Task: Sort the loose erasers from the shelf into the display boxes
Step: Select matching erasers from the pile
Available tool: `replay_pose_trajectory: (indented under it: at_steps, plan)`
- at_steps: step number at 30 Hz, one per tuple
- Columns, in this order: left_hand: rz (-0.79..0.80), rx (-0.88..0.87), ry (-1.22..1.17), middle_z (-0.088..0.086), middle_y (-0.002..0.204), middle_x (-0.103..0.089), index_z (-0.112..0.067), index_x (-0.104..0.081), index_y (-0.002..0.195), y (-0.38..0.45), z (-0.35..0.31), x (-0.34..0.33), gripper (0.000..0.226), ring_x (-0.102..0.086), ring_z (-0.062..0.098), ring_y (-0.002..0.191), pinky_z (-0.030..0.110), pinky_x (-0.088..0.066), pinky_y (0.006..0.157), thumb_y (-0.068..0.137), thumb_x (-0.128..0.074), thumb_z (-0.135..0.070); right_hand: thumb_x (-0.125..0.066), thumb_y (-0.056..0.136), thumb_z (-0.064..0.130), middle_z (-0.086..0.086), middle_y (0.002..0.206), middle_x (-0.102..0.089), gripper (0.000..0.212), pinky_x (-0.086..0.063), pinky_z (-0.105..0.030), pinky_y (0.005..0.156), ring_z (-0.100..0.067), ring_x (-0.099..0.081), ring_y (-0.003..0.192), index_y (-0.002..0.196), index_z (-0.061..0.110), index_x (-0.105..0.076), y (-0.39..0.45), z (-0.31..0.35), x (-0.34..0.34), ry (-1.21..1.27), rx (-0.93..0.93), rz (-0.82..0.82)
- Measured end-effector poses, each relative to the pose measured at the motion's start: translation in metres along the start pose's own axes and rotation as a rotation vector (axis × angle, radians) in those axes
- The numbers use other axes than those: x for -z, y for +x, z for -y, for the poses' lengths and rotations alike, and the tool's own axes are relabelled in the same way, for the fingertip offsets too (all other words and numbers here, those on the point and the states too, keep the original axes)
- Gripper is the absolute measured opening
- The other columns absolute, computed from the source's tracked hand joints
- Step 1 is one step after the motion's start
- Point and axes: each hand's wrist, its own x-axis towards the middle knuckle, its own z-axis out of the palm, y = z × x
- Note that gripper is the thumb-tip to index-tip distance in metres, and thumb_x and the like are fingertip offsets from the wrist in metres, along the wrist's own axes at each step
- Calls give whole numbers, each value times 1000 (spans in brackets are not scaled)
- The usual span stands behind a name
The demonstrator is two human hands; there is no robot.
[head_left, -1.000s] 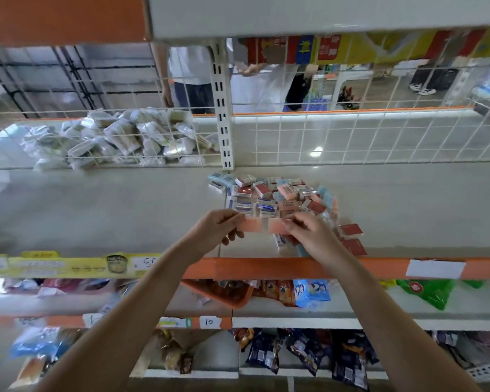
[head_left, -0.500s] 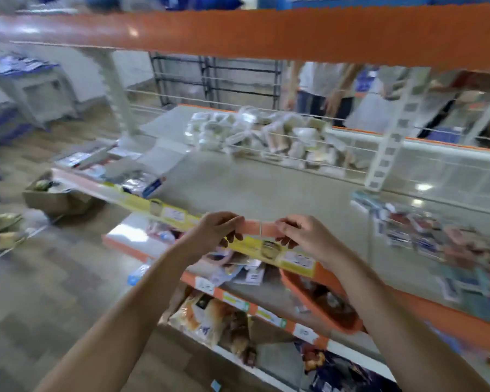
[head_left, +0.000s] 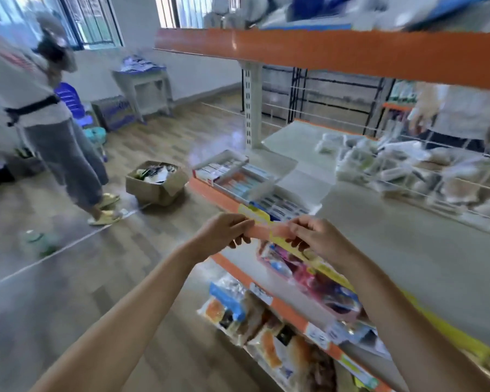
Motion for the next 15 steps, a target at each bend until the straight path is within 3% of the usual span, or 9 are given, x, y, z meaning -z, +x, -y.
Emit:
replay_pose_trajectory:
  at_steps: [4, 7, 10, 15]
  plan:
    - [-14, -19, -17, -6, 62, -62, -12, -62, 79, 40, 17, 43, 24, -48, 0, 48, 15, -40, 49, 97, -47, -16, -51, 95, 13, 6, 71, -60, 13, -42, -11, 56, -5, -54, 59, 92, 12, -64, 65, 17, -17, -100, 65, -29]
    - [3, -36, 0, -8, 59, -62, -7, -62, 82, 77, 24, 74, 23, -49, 3, 50, 18, -41, 50, 97, -48, -16, -54, 93, 15, 4, 70, -62, 11, -45, -15, 58, -5, -55, 57, 93, 16, -65, 115, 26, -21, -109, 82, -52]
    - [31, -54, 22, -8, 56, -62, -14, -58, 73, 119, 28, 106, 25, -51, 3, 50, 19, -42, 50, 97, -49, -18, -52, 95, 17, 5, 70, -62, 13, -45, -14, 57, -5, -55, 58, 99, 15, -64, 161, 38, -20, -157, 63, -64]
    - [94, -84, 84, -8, 53, -61, -17, -60, 73, 183, 30, 146, 25, -50, 7, 50, 20, -43, 51, 96, -51, -20, -53, 94, 24, 2, 83, -65, 14, -50, -29, 71, -12, -59, 72, 100, 19, -64, 228, 50, -17, -286, 55, -77]
